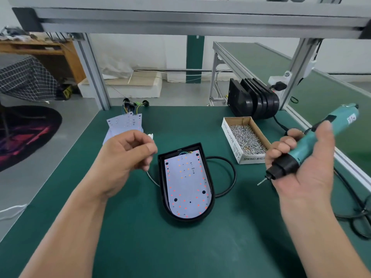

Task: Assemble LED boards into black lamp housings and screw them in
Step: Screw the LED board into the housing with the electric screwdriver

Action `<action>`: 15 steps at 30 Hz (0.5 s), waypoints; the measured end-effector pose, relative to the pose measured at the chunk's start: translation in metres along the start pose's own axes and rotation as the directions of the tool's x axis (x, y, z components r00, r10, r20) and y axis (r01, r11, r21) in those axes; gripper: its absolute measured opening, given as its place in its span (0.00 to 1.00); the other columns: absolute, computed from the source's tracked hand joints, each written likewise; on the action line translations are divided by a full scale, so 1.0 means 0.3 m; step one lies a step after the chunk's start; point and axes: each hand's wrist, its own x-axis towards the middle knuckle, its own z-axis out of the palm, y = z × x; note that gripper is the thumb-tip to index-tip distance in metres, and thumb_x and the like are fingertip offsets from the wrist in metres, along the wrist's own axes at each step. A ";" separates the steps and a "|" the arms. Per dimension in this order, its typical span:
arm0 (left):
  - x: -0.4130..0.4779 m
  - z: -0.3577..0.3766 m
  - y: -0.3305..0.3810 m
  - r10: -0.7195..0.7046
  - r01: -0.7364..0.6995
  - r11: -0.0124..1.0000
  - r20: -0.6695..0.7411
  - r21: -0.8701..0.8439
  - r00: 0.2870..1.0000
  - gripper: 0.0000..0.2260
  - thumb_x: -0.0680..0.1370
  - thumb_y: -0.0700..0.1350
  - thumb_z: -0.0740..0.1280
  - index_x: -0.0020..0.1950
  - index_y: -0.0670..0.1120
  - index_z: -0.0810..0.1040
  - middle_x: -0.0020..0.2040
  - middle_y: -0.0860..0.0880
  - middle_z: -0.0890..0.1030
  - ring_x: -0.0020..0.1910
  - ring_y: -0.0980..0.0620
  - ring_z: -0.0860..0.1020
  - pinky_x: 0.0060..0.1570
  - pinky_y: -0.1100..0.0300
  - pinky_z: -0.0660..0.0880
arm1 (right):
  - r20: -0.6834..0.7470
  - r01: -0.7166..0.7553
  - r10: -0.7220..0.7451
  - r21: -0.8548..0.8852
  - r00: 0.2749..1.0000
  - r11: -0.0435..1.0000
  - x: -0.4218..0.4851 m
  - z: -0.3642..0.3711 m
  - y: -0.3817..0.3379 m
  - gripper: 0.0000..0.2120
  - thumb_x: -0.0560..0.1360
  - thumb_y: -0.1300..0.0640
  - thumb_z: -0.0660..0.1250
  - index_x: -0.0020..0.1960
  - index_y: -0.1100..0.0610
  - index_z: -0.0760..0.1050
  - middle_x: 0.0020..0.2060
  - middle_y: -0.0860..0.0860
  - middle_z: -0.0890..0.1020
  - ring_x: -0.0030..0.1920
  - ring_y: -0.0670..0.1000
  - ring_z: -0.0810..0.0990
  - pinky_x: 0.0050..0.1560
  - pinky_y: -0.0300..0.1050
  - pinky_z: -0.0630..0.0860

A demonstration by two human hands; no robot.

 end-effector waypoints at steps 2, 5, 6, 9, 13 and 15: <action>-0.018 0.046 0.010 -0.007 0.023 0.989 0.110 -0.143 0.994 0.07 0.71 0.45 0.78 0.47 0.46 0.84 0.41 0.41 0.81 0.32 0.49 0.77 0.34 0.59 0.77 | 0.040 -0.020 0.020 0.006 0.999 1.000 0.001 0.038 0.016 0.23 0.76 0.33 0.72 0.45 0.54 0.79 0.33 0.46 0.72 0.31 0.45 0.72 0.33 0.38 0.73; -0.040 0.109 0.011 -0.038 0.070 0.982 0.177 -0.177 0.984 0.05 0.74 0.40 0.76 0.49 0.45 0.87 0.40 0.42 0.83 0.32 0.50 0.79 0.34 0.58 0.79 | 0.106 -0.013 0.014 -0.010 0.994 1.000 0.007 0.117 0.056 0.24 0.76 0.32 0.71 0.50 0.54 0.80 0.33 0.46 0.72 0.31 0.45 0.72 0.33 0.38 0.73; -0.045 0.125 0.006 -0.049 0.081 0.983 0.185 -0.167 0.982 0.05 0.74 0.39 0.76 0.49 0.45 0.88 0.39 0.42 0.83 0.32 0.50 0.80 0.34 0.58 0.79 | 0.126 -0.007 0.008 -0.012 0.992 1.000 0.012 0.146 0.072 0.24 0.77 0.32 0.69 0.52 0.54 0.80 0.33 0.46 0.73 0.31 0.46 0.72 0.33 0.39 0.74; -0.058 0.165 -0.005 -0.079 0.113 0.983 0.216 -0.147 0.973 0.04 0.75 0.39 0.74 0.48 0.45 0.88 0.41 0.42 0.84 0.34 0.50 0.82 0.36 0.58 0.80 | 0.202 -0.011 0.013 -0.010 0.979 1.000 0.026 0.228 0.129 0.21 0.82 0.39 0.66 0.57 0.57 0.79 0.34 0.49 0.74 0.32 0.48 0.74 0.34 0.42 0.75; -0.067 0.193 -0.015 -0.112 0.152 0.980 0.270 -0.131 0.956 0.06 0.72 0.43 0.78 0.49 0.46 0.88 0.44 0.41 0.85 0.38 0.48 0.84 0.39 0.56 0.82 | 0.293 0.008 -0.010 0.010 0.956 1.000 0.016 0.250 0.206 0.14 0.82 0.49 0.69 0.61 0.59 0.78 0.40 0.51 0.79 0.39 0.49 0.81 0.43 0.45 0.80; -0.067 0.199 -0.016 -0.127 0.168 0.978 0.284 -0.123 0.950 0.07 0.72 0.44 0.78 0.49 0.45 0.88 0.44 0.41 0.86 0.39 0.47 0.84 0.41 0.55 0.83 | 0.335 -0.009 0.005 0.008 0.942 1.000 0.009 0.228 0.231 0.11 0.81 0.51 0.70 0.59 0.56 0.78 0.39 0.50 0.78 0.36 0.47 0.78 0.38 0.41 0.77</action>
